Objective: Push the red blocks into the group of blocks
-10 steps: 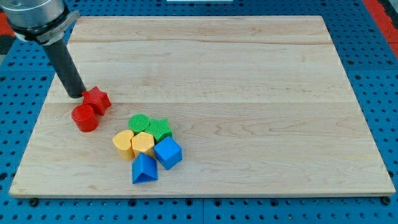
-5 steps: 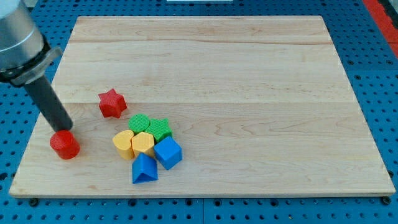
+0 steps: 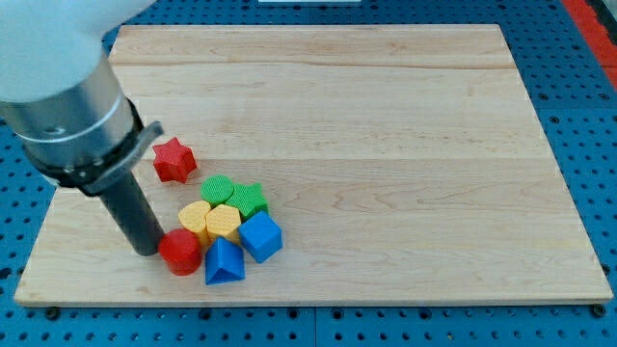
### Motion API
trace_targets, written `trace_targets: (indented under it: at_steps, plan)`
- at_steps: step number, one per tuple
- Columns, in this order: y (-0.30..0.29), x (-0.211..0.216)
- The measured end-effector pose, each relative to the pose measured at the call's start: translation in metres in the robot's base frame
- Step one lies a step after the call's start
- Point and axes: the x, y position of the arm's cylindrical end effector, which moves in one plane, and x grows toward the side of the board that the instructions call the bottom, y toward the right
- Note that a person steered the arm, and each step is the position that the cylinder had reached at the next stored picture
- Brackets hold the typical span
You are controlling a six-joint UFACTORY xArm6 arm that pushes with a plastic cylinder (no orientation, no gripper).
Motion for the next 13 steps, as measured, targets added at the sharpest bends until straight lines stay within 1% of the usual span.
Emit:
trace_targets:
  at_steps: [1,2,3,4,5,6,7,8,9,10,11,12,13]
  plan:
    - [-0.032,-0.002]
    - [-0.04,-0.048]
    - [-0.065,-0.083]
    - [-0.064,-0.127]
    - [-0.035,-0.161]
    - [0.024,-0.155]
    - [-0.011,-0.116]
    - [-0.011,-0.128]
    - [-0.048,-0.12]
    - [-0.061,-0.097]
    - [-0.019,-0.068]
    - [0.003,-0.055]
    - [0.002,-0.055]
